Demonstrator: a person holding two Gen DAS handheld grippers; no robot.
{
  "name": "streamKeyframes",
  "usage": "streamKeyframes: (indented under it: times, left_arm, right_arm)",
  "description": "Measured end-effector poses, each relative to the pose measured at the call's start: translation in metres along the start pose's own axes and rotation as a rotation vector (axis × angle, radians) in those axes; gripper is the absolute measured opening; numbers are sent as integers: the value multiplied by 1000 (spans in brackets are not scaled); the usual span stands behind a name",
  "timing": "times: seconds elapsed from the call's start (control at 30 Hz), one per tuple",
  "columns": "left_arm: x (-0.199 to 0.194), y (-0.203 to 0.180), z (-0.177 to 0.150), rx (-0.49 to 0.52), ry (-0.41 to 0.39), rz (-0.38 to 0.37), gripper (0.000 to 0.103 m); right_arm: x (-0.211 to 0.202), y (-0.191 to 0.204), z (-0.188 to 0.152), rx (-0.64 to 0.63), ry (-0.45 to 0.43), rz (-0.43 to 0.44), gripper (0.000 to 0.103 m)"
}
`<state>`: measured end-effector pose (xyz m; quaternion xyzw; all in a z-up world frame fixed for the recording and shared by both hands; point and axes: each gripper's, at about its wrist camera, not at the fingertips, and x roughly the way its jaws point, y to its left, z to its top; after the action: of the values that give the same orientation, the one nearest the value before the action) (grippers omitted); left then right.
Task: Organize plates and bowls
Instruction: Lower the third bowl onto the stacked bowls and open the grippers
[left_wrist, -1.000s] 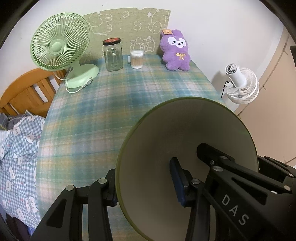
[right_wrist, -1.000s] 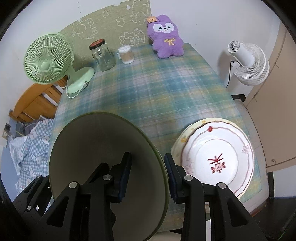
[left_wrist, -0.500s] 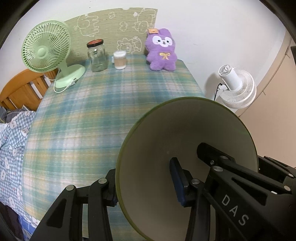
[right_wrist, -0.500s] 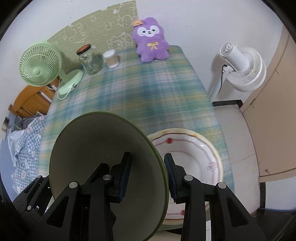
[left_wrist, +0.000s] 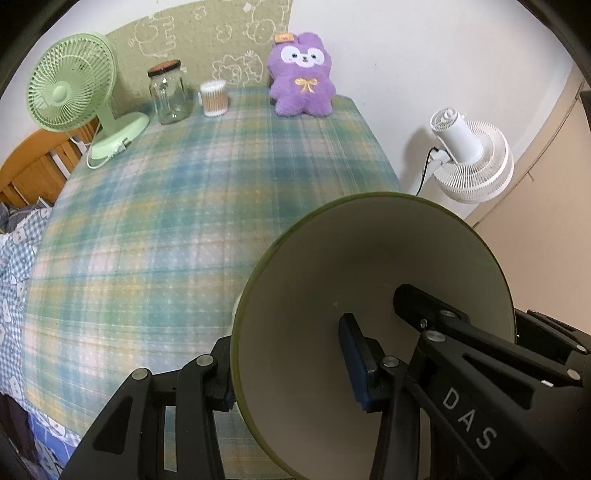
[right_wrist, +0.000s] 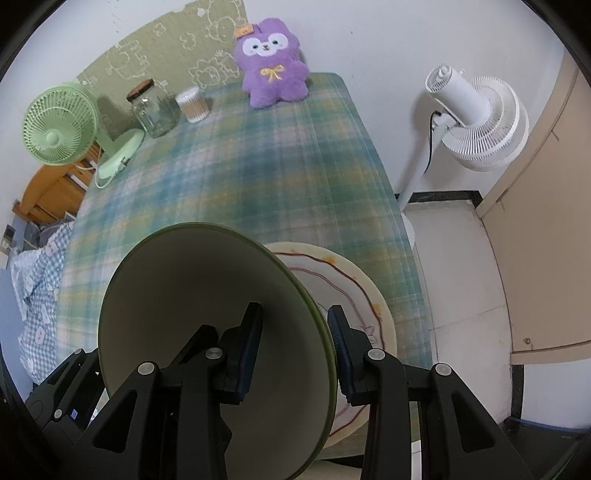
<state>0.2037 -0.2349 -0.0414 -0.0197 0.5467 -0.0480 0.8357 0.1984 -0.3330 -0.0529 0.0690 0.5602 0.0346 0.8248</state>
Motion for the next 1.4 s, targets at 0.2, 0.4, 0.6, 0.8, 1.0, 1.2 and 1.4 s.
streamKeyframes:
  times: [0.2, 0.4, 0.6, 0.8, 1.0, 1.2, 1.4]
  left_arm:
    - [17, -9, -7, 0, 30, 15, 45]
    - [26, -12, -7, 2, 34, 27, 45]
    - [30, -15, -4, 10, 32, 41, 45]
    - [30, -18, -6, 21, 30, 54, 45]
    - [31, -16, -7, 30, 33, 33, 54]
    - [26, -18, -9, 52, 12, 43, 63]
    - [9, -17, -6, 58, -29, 81, 71]
  right_arm:
    - [16, -12, -6, -8, 36, 7, 40]
    - [26, -17, -5, -12, 40, 17, 40]
    - [32, -19, -1, -13, 45, 25, 40]
    - [34, -22, -1, -13, 50, 45, 41]
    - [32, -20, -4, -41, 37, 49, 43]
    - [26, -21, -7, -54, 8, 44, 56]
    - [6, -22, -9, -65, -61, 35, 71]
